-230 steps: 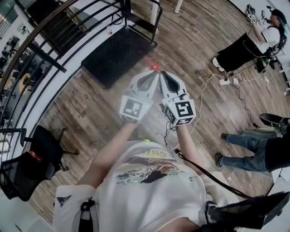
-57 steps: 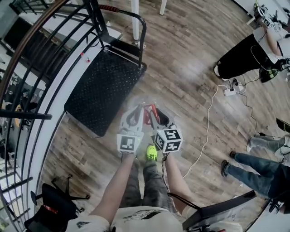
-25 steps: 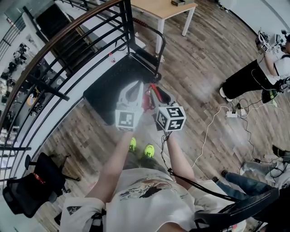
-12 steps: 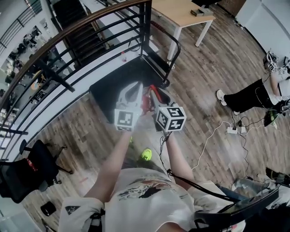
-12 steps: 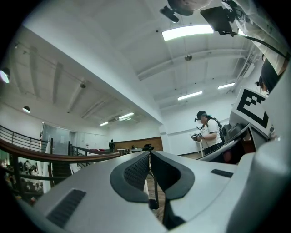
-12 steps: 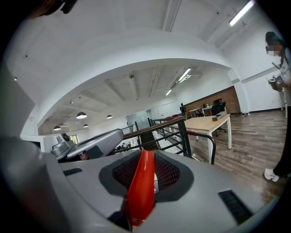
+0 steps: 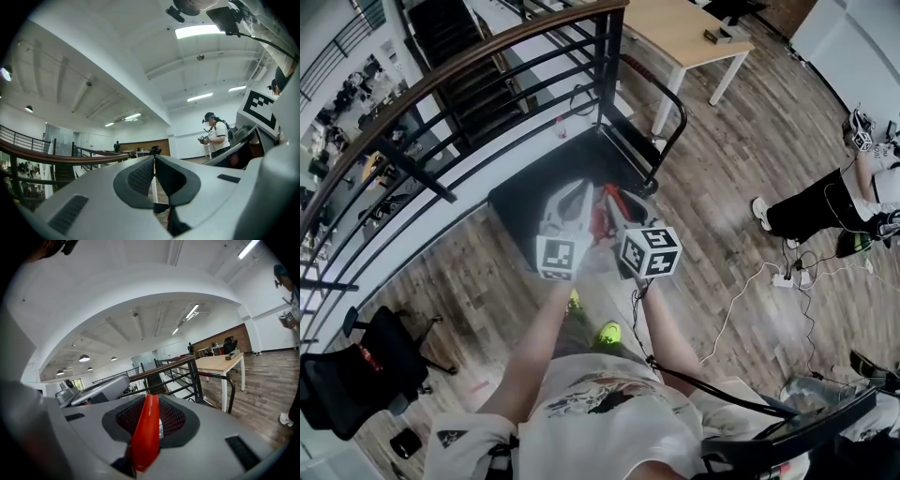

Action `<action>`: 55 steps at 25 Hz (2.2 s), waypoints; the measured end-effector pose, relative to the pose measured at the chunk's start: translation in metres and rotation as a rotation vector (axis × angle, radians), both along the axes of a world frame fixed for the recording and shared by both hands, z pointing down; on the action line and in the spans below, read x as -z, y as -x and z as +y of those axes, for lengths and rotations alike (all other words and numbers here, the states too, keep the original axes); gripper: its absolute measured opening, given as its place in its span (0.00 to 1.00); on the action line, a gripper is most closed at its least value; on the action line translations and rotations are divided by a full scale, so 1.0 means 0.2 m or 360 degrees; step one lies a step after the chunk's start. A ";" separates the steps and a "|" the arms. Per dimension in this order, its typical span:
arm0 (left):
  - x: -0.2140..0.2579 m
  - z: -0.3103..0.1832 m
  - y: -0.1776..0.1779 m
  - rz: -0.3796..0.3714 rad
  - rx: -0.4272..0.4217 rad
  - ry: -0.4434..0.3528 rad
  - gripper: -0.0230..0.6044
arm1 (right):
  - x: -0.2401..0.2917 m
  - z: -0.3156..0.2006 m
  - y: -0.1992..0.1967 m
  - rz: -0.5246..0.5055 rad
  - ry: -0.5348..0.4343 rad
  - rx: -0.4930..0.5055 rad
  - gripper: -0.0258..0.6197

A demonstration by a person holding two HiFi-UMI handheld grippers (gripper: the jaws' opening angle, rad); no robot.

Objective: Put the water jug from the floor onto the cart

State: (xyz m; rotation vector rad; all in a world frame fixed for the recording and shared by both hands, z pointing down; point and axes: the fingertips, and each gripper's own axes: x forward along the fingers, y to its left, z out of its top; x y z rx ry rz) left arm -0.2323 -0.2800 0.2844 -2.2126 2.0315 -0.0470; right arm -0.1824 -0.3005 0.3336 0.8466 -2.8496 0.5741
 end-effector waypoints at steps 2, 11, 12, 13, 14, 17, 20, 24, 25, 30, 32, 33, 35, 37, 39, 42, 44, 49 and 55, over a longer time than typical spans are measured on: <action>0.01 -0.06 0.09 0.0005 -0.0002 -0.0003 0.06 | 0.01 -0.06 0.09 0.0001 -0.0003 -0.0003 0.18; -0.01 -0.18 0.51 0.0034 -0.0010 0.0006 0.06 | 0.05 -0.21 0.50 -0.0002 -0.0022 -0.0022 0.18; -0.01 -0.19 0.55 0.0039 -0.0006 0.0008 0.06 | 0.05 -0.22 0.54 -0.0002 -0.0024 -0.0020 0.18; -0.01 -0.20 0.60 0.0042 -0.0003 0.0008 0.06 | 0.05 -0.23 0.58 -0.0002 -0.0027 -0.0017 0.18; -0.02 -0.20 0.64 0.0042 0.0001 0.0007 0.06 | 0.06 -0.24 0.62 -0.0002 -0.0029 -0.0013 0.18; -0.01 -0.21 0.75 0.0039 0.0026 0.0002 0.06 | 0.07 -0.26 0.74 -0.0003 -0.0037 0.0012 0.18; 0.00 -0.23 0.88 0.0045 0.0078 0.0007 0.06 | 0.07 -0.28 0.85 -0.0008 -0.0024 0.0054 0.18; -0.01 -0.21 0.98 0.0046 0.0144 0.0008 0.06 | 0.05 -0.28 0.95 -0.0017 -0.0001 0.0111 0.18; -0.02 -0.22 1.00 0.0046 0.0158 0.0014 0.06 | 0.04 -0.29 0.98 -0.0017 0.0003 0.0124 0.18; -0.10 -0.29 1.06 0.0042 0.0228 0.0069 0.06 | -0.01 -0.36 1.08 -0.0014 0.0038 0.0231 0.18; -0.13 -0.35 1.07 0.0035 0.0264 0.0083 0.06 | -0.04 -0.40 1.12 -0.0020 0.0062 0.0286 0.18; -0.14 -0.38 1.08 0.0033 0.0287 0.0088 0.06 | -0.05 -0.42 1.14 -0.0020 0.0071 0.0318 0.18; -0.17 -0.43 1.11 0.0029 0.0341 0.0098 0.06 | -0.07 -0.47 1.18 -0.0012 0.0080 0.0392 0.18; -0.20 -0.50 1.14 0.0021 0.0400 0.0116 0.06 | -0.08 -0.53 1.22 -0.0005 0.0082 0.0465 0.18; -0.23 -0.58 1.16 0.0026 0.0450 0.0127 0.06 | -0.10 -0.60 1.25 0.0001 0.0092 0.0524 0.18; -0.26 -0.69 1.19 0.0043 0.0501 0.0126 0.06 | -0.14 -0.71 1.28 0.0018 0.0117 0.0582 0.18; -0.31 -0.73 1.22 0.0054 0.0535 0.0126 0.06 | -0.19 -0.76 1.31 0.0027 0.0124 0.0613 0.18; -0.44 -0.84 1.31 0.0073 0.0601 0.0146 0.06 | -0.31 -0.86 1.41 0.0044 0.0157 0.0680 0.18; -0.59 -0.97 1.47 0.0076 0.0616 0.0196 0.06 | -0.48 -1.00 1.54 0.0070 0.0216 0.0673 0.18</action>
